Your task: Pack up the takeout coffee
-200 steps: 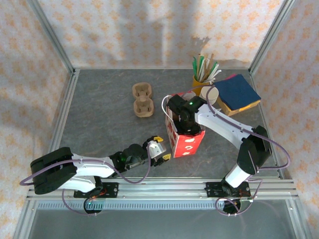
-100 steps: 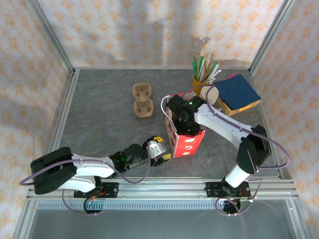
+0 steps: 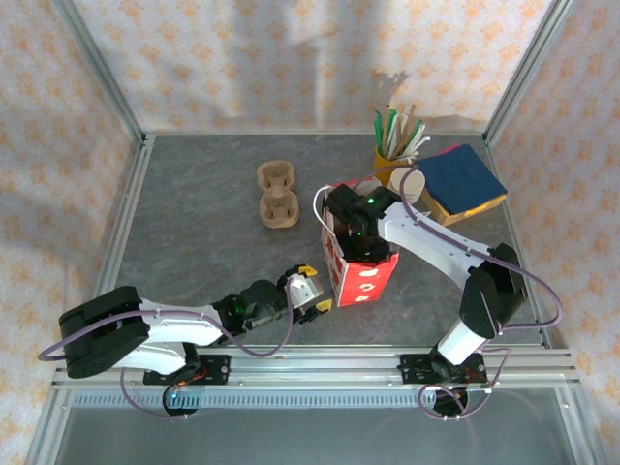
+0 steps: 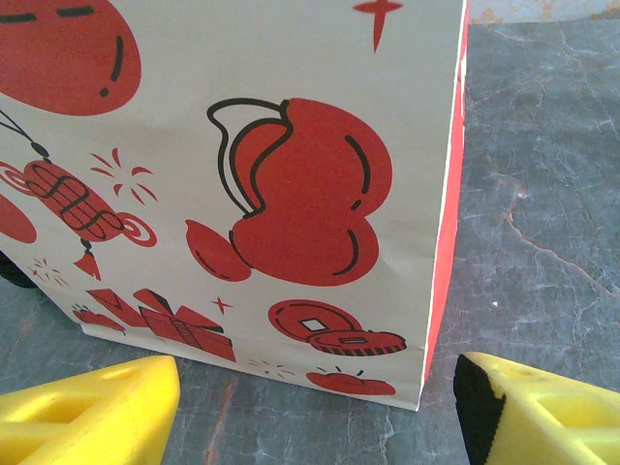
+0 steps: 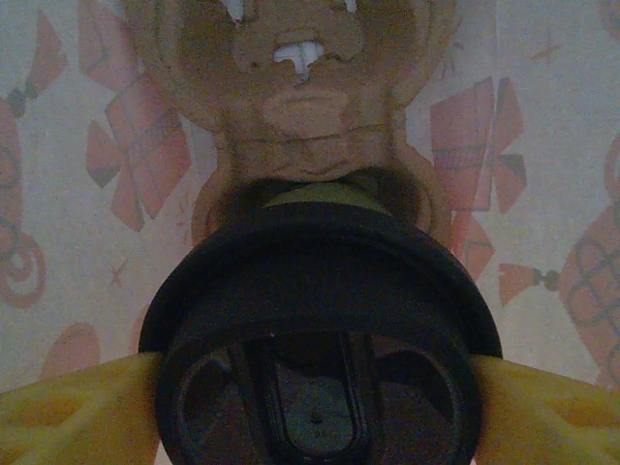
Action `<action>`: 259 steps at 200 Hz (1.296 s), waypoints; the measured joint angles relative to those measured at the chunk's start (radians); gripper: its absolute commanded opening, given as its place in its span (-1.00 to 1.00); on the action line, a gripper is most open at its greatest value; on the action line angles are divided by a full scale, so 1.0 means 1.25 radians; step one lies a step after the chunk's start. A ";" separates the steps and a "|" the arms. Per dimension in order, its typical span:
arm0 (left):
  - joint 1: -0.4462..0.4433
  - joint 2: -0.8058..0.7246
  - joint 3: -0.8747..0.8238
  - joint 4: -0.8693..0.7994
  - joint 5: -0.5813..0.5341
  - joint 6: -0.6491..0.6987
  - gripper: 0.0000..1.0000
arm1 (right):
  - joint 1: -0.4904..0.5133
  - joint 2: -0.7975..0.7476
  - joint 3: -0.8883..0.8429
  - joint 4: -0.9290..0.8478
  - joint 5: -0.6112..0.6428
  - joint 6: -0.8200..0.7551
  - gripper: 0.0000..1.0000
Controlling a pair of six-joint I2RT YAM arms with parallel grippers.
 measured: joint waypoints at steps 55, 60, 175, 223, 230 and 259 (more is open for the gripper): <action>0.000 0.000 0.000 -0.001 0.000 0.000 0.57 | 0.000 0.000 0.002 -0.001 0.000 0.000 0.55; 0.000 0.000 0.000 -0.001 0.000 0.000 0.57 | 0.000 0.000 0.002 -0.001 0.000 0.000 0.55; 0.000 0.000 0.000 -0.004 0.000 0.000 0.57 | 0.000 0.000 0.005 -0.002 0.001 0.001 0.54; 0.000 0.000 0.000 -0.004 0.000 0.000 0.57 | 0.000 0.000 0.009 -0.002 0.000 0.001 0.52; 0.000 0.000 0.000 -0.004 0.000 0.000 0.57 | 0.000 -0.001 0.010 -0.002 0.000 0.001 0.52; 0.000 0.000 0.000 -0.004 0.000 0.000 0.57 | 0.000 -0.001 0.011 -0.002 0.000 0.001 0.51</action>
